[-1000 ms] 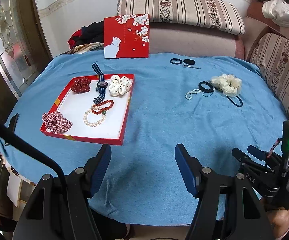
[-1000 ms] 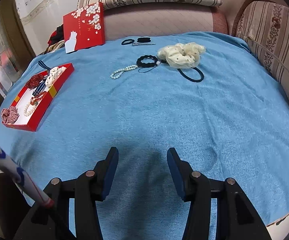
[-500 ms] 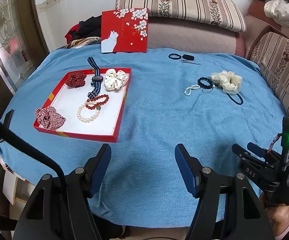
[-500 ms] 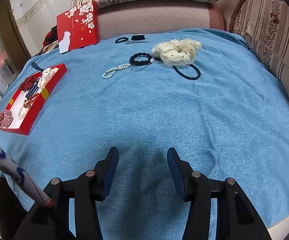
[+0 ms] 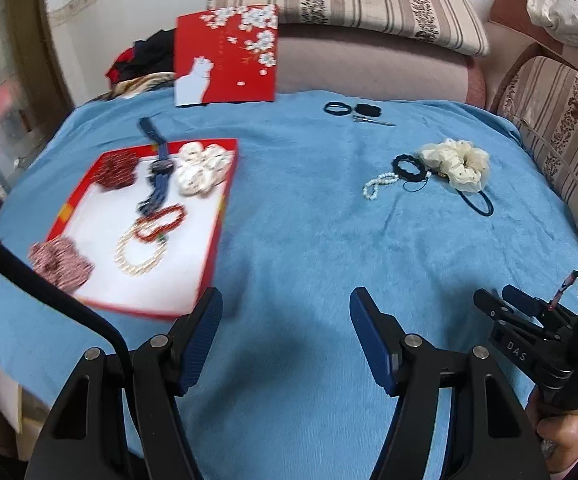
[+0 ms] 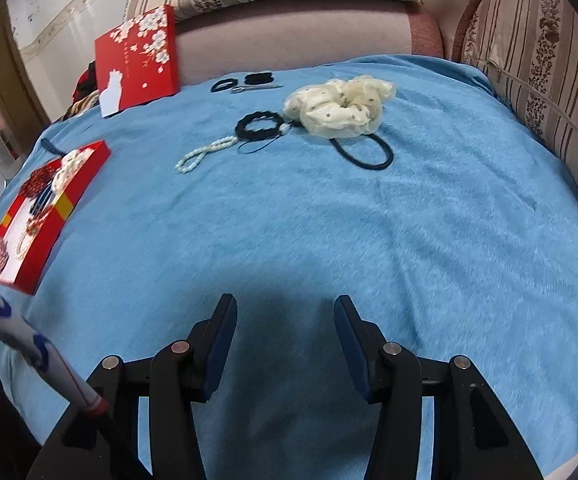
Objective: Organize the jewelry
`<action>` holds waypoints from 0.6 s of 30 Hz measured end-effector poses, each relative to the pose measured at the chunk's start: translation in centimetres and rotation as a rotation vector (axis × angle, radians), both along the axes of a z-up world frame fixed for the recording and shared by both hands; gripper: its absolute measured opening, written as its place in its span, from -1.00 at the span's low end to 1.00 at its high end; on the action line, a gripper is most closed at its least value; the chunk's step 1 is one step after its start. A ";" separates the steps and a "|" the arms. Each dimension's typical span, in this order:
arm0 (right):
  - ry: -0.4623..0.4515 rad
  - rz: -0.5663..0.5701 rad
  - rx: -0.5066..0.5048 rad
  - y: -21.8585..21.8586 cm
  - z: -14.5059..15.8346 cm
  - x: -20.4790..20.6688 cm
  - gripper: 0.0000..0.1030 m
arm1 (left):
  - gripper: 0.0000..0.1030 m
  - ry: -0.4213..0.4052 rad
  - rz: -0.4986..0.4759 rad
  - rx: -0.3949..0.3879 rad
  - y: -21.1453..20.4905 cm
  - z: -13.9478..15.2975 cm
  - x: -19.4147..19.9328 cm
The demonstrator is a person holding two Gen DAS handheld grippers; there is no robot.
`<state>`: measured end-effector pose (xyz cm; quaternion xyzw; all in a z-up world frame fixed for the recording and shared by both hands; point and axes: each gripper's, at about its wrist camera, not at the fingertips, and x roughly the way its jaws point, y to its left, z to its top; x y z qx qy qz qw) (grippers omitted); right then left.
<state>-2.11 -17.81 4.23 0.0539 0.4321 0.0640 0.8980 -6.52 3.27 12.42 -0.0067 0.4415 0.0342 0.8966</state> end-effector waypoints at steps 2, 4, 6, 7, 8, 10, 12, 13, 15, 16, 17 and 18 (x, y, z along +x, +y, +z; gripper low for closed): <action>-0.004 -0.011 -0.003 -0.4 0.0 0.7 0.06 | 0.26 -0.009 -0.034 -0.023 -0.1 -0.4 1.8; -0.019 -0.027 -0.012 -1.0 0.1 1.5 0.06 | 0.25 -0.008 -0.073 -0.043 -0.5 -0.8 3.7; -0.038 -0.046 -0.007 -1.7 0.4 2.1 0.06 | 0.04 0.008 -0.124 -0.092 -1.1 -1.3 6.0; -0.047 -0.054 -0.003 -1.9 0.5 2.3 0.06 | -0.05 0.023 -0.149 -0.107 -1.7 -1.7 7.6; -0.059 -0.063 -0.003 -2.2 0.7 2.5 0.06 | -0.05 0.033 -0.173 -0.119 -2.3 -2.1 8.8; -0.085 -0.079 -0.013 -2.6 0.8 2.9 0.06 | -0.05 0.050 -0.204 -0.124 -3.5 -2.9 11.1; -0.108 -0.092 -0.022 -3.0 0.9 3.2 0.06 | -0.06 0.073 -0.239 -0.111 -4.9 -4.0 13.4; -0.118 -0.098 -0.025 -3.1 0.9 3.3 0.06 | -0.06 0.086 -0.258 -0.106 -5.6 -4.5 14.4; -0.132 -0.111 -0.022 -3.6 0.9 3.2 0.06 | -0.06 0.105 -0.289 -0.090 -6.7 -5.5 16.1; -0.137 -0.116 -0.022 -3.8 0.8 3.2 0.06 | -0.06 0.115 -0.306 -0.082 -7.3 -6.0 17.0; -0.140 -0.118 -0.022 -3.9 0.7 3.2 0.06 | -0.06 0.124 -0.322 -0.070 -7.9 -6.5 18.1; -0.140 -0.119 -0.018 -4.1 0.6 3.2 0.06 | -0.06 0.131 -0.330 -0.062 -8.3 -6.9 18.8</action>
